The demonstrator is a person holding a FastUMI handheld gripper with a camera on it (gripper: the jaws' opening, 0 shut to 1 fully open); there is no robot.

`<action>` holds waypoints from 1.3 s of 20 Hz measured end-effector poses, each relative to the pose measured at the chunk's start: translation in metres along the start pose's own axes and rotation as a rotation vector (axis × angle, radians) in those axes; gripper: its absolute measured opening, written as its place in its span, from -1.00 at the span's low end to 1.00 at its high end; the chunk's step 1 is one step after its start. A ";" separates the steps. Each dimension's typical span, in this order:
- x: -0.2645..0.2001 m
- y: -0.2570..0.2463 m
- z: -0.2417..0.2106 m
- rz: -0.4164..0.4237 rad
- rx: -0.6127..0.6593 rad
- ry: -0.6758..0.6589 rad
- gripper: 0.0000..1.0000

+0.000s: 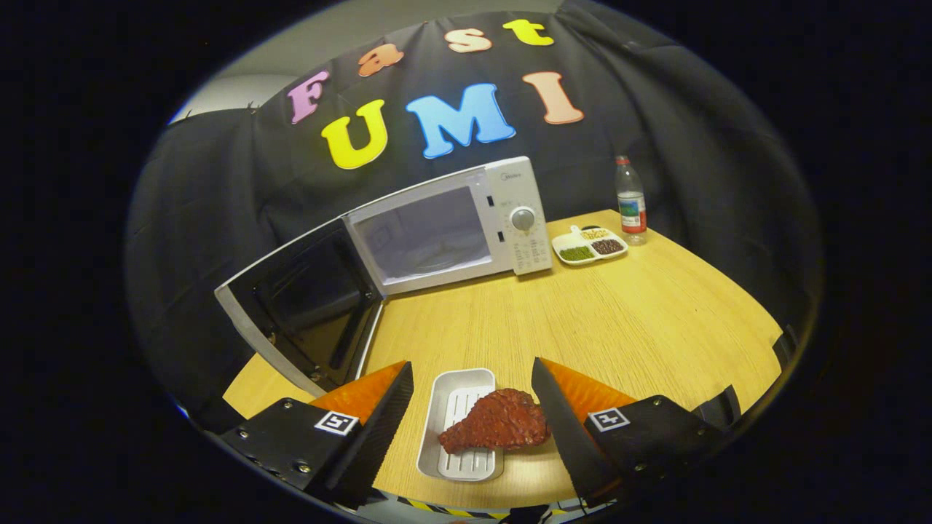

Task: Open the microwave, put the food inside, and close the microwave door.

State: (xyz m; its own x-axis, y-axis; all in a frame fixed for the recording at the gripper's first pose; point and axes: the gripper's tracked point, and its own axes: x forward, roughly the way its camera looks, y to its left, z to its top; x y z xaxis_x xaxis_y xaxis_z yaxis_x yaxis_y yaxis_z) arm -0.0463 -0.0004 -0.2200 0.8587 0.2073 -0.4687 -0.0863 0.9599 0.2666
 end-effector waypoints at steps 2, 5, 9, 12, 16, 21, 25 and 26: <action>0.003 -0.014 -0.007 -0.034 0.020 0.011 0.98; 0.005 -0.024 -0.025 -0.039 0.081 0.059 0.98; 0.008 -0.027 -0.046 -0.043 0.190 0.141 0.29; 0.008 -0.015 -0.045 0.006 0.245 0.182 0.11; 0.002 -0.003 -0.037 0.044 0.255 0.171 -0.53; 0.000 0.017 -0.026 0.071 0.188 0.165 -0.79; 0.003 0.026 -0.004 0.089 0.177 0.152 -0.79; 0.003 0.029 0.002 0.098 0.179 0.153 -0.79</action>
State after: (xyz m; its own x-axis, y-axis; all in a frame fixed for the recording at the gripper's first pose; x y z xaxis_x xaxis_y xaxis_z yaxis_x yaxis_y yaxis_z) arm -0.0447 0.0275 -0.2122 0.7634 0.3365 -0.5514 -0.0624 0.8880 0.4556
